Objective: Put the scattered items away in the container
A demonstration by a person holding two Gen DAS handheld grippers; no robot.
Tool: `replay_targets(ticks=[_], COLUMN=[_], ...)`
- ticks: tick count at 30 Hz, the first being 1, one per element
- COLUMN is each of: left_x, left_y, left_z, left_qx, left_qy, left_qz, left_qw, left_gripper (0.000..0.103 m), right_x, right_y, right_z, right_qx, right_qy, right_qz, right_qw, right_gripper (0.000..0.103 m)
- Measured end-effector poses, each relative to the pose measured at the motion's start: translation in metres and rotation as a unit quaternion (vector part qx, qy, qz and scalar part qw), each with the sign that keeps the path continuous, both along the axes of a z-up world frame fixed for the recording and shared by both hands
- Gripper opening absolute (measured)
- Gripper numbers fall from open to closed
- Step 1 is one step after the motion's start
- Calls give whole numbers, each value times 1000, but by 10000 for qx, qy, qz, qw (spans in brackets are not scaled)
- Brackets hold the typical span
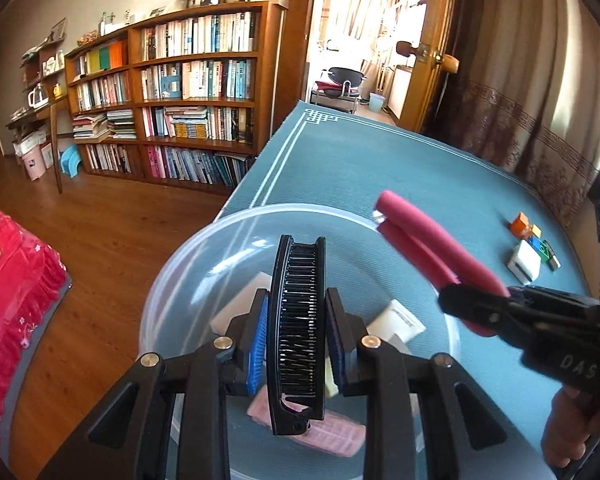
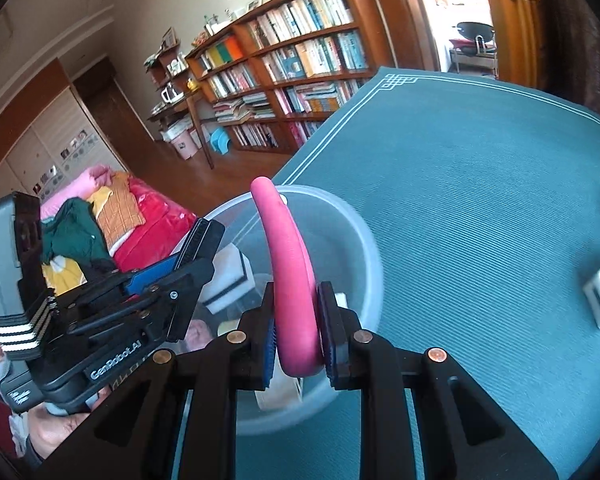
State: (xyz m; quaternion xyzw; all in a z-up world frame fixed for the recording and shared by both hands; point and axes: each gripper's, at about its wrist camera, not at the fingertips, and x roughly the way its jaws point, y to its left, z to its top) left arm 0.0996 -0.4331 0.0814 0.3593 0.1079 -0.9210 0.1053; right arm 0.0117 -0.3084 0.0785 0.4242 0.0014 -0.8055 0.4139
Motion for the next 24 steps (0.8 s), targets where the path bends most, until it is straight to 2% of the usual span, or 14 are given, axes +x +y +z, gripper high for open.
replay_targets(ticks=[8, 11, 12, 14, 15, 16, 18, 20, 24], left_x=[-1, -2, -3, -3, -3, -3, -1, 1, 0], left_y=[-13, -16, -17, -19, -19, -20, -19, -17, -15], left_z=[-4, -6, -7, -7, -7, -7, -6, -4, -3], left_qx=[51, 90, 111, 147, 160, 175, 160, 103, 85], left_qy=[-3, -32, -49, -64, -64, -50, -5, 26, -13], left_qz=[110, 117, 120, 129, 135, 146, 190, 221, 250], left_qw=[9999, 9999, 9999, 9998, 9998, 9997, 9997, 9997, 9996], left_gripper=[30, 31, 31, 32, 37, 42, 65, 71, 76], right_x=[-12, -14, -14, -15, -16, -16, -15, -13, -10], right_y=[-26, -29, -30, -31, -31, -30, -28, -26, -24], right_z=[-5, -8, -8, -8, -8, -8, -7, -5, -3], right_qx=[297, 340, 338, 322, 299, 258, 212, 182, 142], right_qy=[241, 199, 176, 152, 147, 145, 156, 185, 189], right_qz=[-71, -103, -99, -101, -106, -105, -83, -79, -97], right_qw=[9992, 9992, 9992, 9993, 9994, 9995, 9996, 9996, 9997], right_gripper=[22, 22, 24, 35, 43, 44, 44, 44, 44])
